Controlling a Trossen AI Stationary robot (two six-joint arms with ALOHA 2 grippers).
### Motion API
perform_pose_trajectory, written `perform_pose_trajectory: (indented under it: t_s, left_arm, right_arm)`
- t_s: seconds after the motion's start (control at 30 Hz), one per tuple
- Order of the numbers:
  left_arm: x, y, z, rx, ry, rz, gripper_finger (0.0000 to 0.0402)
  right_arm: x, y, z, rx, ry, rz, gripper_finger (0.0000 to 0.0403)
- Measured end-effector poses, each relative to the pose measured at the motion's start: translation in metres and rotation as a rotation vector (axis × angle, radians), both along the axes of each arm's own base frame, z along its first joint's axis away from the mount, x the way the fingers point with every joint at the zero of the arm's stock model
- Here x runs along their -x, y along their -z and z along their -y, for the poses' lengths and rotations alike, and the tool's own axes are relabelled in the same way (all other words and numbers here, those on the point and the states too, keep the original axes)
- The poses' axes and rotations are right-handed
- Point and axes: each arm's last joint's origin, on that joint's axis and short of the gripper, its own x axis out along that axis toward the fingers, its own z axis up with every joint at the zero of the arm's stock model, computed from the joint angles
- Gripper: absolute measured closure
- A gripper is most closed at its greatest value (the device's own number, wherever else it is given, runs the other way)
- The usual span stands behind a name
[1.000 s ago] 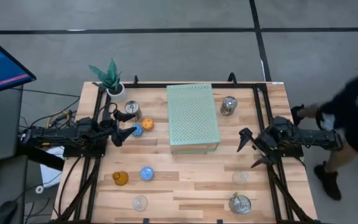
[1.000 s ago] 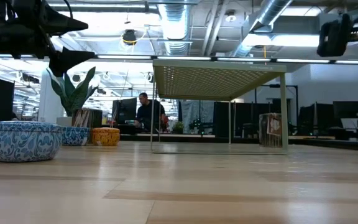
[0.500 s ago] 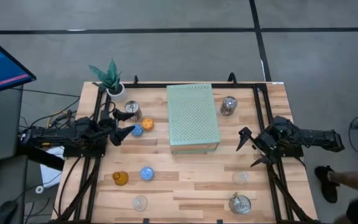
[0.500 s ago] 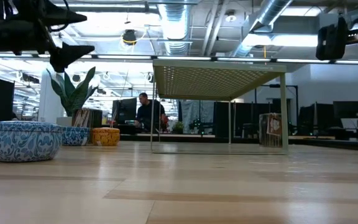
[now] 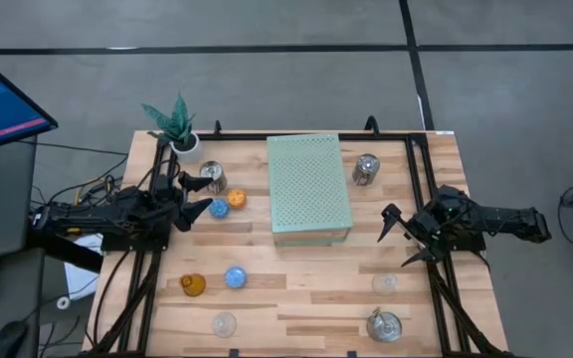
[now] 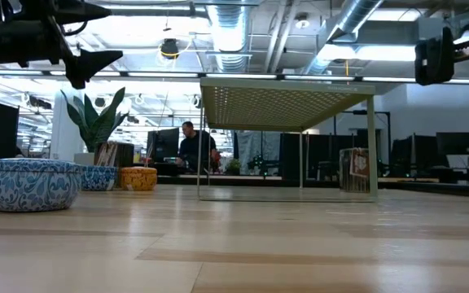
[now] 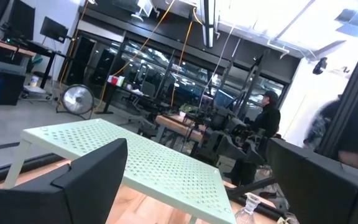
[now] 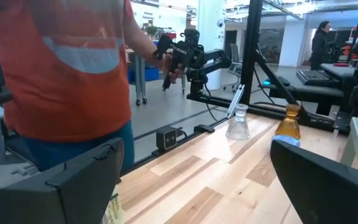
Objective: Pick & Place candle stick holders
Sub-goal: Put the top left silver scented candle on the shelf
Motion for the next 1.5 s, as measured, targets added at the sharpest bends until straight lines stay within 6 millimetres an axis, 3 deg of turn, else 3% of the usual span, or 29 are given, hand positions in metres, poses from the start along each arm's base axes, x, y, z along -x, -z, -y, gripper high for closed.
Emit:
perform_pose_trajectory:
  t_s: [0.23,0.57,0.67,0.87,0.93,1.07,1.3,1.5]
  left_arm:
    - [0.002,-0.005,0.000,0.028,0.009,0.060,0.0015]
    - [0.002,-0.005,0.000,0.048,0.016,0.072,0.0015]
    - [0.002,-0.006,0.000,0.048,0.016,0.084,0.0015]
    - [0.002,-0.007,0.000,0.048,0.016,0.087,0.0015]
    - [0.002,-0.007,0.000,0.048,0.016,0.089,0.0015]
    - [0.002,-0.007,0.000,0.048,0.016,0.090,0.0015]
    - [0.002,-0.007,0.000,0.048,0.016,0.093,0.0015]
    - [0.004,-0.012,0.000,0.047,0.017,0.142,0.0015]
  right_arm:
    - [0.003,0.001,-0.003,-0.092,-0.153,-0.100,0.0005]
    - [0.003,0.001,-0.003,-0.119,-0.152,-0.130,0.0004]
    - [-0.001,0.000,0.002,-0.135,0.076,-0.100,0.0005]
    - [-0.007,0.001,0.022,-0.176,0.809,-0.052,0.0003]
    - [-0.006,0.001,0.026,-0.294,0.937,-0.064,0.0004]
    - [-0.006,0.001,0.027,-0.581,0.939,-0.123,0.0006]
    - [-0.006,-0.001,0.027,-0.731,0.914,-0.135,0.0005]
    - [-0.006,-0.005,0.026,-0.994,0.839,-0.160,0.0007]
